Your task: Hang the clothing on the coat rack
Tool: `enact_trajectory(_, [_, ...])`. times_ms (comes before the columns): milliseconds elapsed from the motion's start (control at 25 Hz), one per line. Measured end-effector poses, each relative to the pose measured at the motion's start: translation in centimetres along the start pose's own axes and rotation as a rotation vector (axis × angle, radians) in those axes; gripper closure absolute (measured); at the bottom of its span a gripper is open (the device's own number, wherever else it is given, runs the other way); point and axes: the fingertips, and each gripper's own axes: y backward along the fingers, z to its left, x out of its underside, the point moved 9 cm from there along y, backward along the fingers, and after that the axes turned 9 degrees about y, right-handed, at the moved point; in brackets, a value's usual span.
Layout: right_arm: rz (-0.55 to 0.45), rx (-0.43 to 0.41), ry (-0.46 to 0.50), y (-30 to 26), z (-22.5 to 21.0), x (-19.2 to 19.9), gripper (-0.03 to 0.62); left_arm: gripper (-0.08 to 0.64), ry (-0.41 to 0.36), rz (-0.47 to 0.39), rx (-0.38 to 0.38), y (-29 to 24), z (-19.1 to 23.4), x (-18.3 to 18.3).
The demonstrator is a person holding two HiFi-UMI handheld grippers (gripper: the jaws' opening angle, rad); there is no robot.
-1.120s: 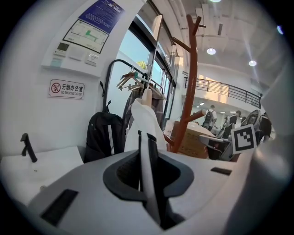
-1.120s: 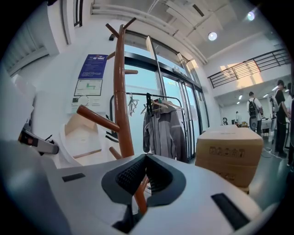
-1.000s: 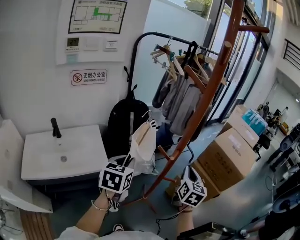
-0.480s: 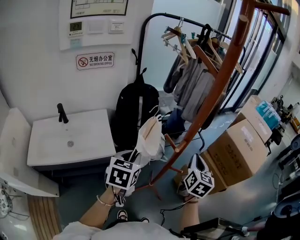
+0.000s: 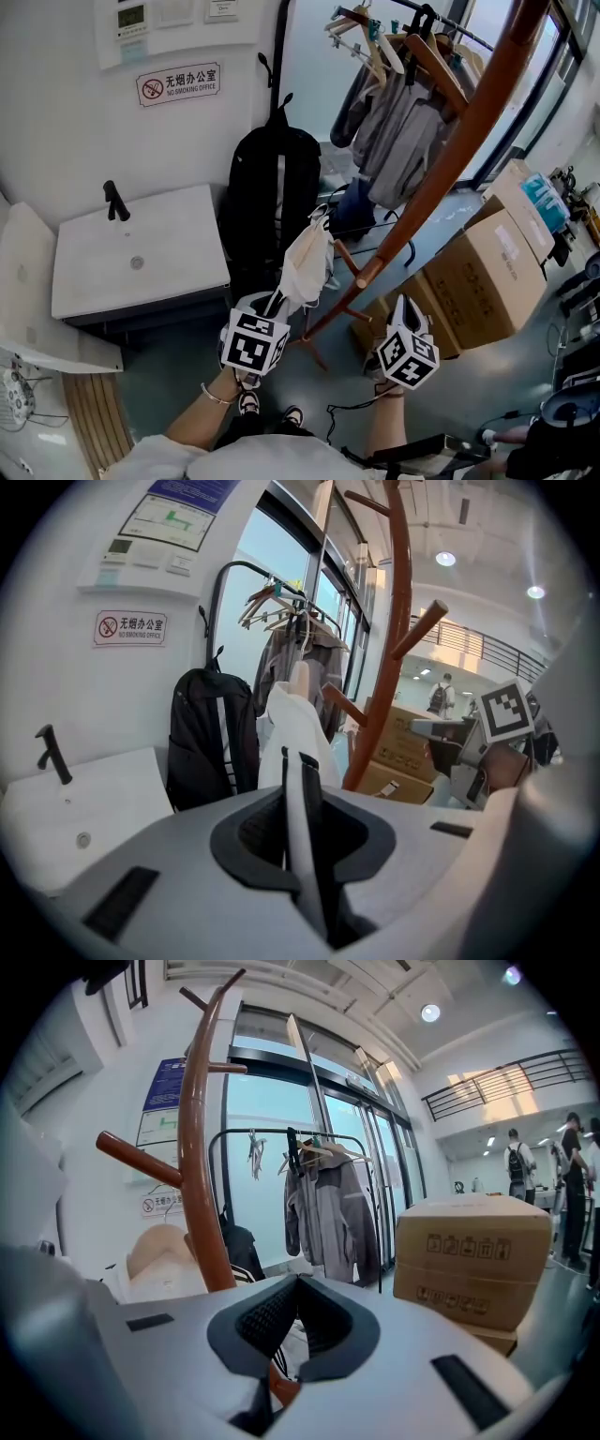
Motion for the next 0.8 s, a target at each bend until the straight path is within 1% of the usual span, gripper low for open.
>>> enact_trajectory(160, [0.016,0.008,0.000,-0.3,-0.4,0.6,0.571,0.508,-0.018,0.027,0.033,-1.4,-0.4,1.1])
enact_trajectory(320, [0.029,0.016,0.006,-0.4,-0.6,1.1,0.569,0.508,-0.026,0.039,0.049,-2.3,-0.7,1.8])
enact_trajectory(600, [0.052,0.027,0.014,-0.2,-0.9,2.1,0.570,0.508,-0.027,0.055,0.063,-3.5,-1.0,3.0])
enact_trajectory(800, [0.063,0.032,0.022,0.2,-1.1,2.4,0.569,0.508,-0.026,0.065,0.058,-4.3,-1.1,3.8])
